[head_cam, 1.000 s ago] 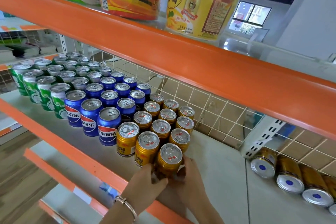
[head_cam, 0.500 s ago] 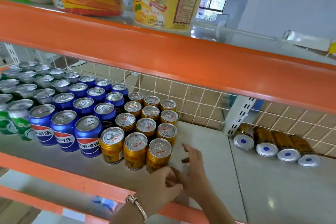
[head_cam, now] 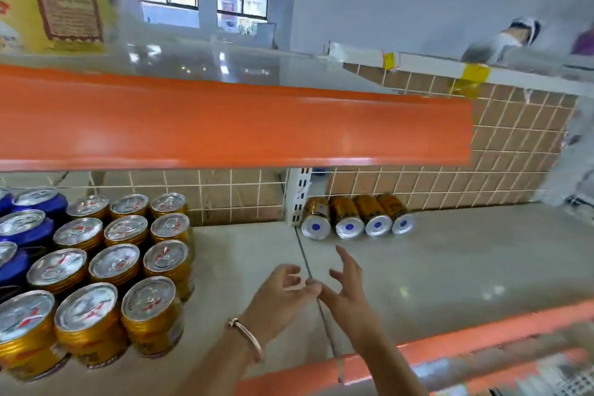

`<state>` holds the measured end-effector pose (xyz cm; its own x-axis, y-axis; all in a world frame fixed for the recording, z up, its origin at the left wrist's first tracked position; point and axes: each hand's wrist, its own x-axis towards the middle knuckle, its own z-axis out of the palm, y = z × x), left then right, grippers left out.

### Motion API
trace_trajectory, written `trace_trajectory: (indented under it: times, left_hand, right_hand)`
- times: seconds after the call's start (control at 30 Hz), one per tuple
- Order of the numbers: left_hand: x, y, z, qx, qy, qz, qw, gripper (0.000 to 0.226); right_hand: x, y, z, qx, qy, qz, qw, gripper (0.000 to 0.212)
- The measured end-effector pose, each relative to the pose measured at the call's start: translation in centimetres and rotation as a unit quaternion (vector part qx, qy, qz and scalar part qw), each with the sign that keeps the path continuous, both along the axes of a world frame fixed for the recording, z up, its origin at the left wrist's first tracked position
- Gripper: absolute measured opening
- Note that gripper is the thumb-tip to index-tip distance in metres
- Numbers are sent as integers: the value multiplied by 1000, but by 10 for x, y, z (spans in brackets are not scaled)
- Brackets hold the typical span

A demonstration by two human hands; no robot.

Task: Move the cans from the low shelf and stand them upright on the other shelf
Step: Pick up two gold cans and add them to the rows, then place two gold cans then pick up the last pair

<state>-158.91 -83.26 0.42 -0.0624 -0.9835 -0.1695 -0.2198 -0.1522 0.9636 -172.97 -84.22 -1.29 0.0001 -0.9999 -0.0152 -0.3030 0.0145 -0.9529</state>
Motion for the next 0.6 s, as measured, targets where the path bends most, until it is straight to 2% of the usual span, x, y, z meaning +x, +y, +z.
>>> trace_trajectory:
  times: [0.17, 0.27, 0.37, 0.53, 0.6]
  left_hand:
    - [-65, -39, 9, -15, -28, -15, 999, 47]
    - [-105, -60, 10, -41, -53, -25, 997, 45]
    - [-140, -80, 9, -63, -76, -37, 994, 46]
    - [-180, -117, 5, -140, -164, -19, 976, 48]
    - [-193, -133, 5, -175, -189, -11, 966, 47]
  right_hand:
    - [-73, -31, 7, 37, -43, -64, 996, 74]
    - [-122, -56, 6, 63, -83, -100, 989, 54]
    - [-164, -84, 2, 75, -71, -122, 987, 45]
    - [-203, -126, 8, 105, -26, -127, 986, 69]
    - [-213, -143, 11, 111, -6, -116, 987, 68]
